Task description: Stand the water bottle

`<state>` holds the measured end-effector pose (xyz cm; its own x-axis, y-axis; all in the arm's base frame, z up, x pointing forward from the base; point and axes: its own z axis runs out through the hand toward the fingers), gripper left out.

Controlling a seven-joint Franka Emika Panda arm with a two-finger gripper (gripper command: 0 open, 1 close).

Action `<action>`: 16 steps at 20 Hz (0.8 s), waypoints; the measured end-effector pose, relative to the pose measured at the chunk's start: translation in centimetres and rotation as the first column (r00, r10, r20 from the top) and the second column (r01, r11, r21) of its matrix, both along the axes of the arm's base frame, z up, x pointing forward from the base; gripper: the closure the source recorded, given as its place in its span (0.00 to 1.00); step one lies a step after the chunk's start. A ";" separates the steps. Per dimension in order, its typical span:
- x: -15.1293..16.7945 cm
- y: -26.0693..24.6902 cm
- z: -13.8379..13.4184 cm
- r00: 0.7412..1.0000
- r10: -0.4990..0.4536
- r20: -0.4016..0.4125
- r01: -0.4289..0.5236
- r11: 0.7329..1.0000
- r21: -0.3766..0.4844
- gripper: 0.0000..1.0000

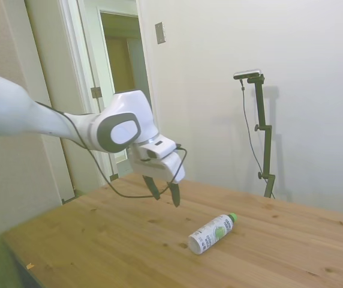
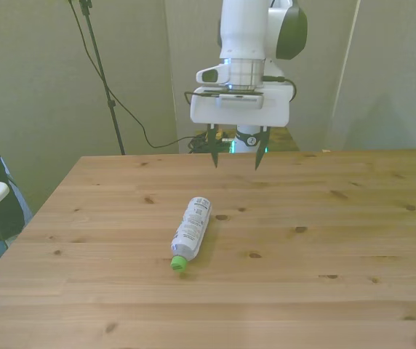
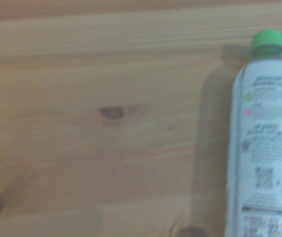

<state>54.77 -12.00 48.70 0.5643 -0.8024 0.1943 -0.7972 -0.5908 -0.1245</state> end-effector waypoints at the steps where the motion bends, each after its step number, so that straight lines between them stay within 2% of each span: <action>1: 1.2 -1.2 -0.3 1.000 -0.004 -0.005 0.004 1.000 -0.004 0.00; 8: 8.3 -7.4 -2.7 0.999 -0.052 0.011 0.052 0.999 0.008 0.00; 12: 12.0 -8.5 -4.8 0.997 -0.069 0.018 0.069 0.997 0.021 0.00; 16: 14.4 -9.4 -7.7 0.997 -0.079 -0.013 0.079 0.997 0.019 0.00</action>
<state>69.14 -21.37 41.02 0.5012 -0.8482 0.1714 -0.8428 -0.5234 -0.1258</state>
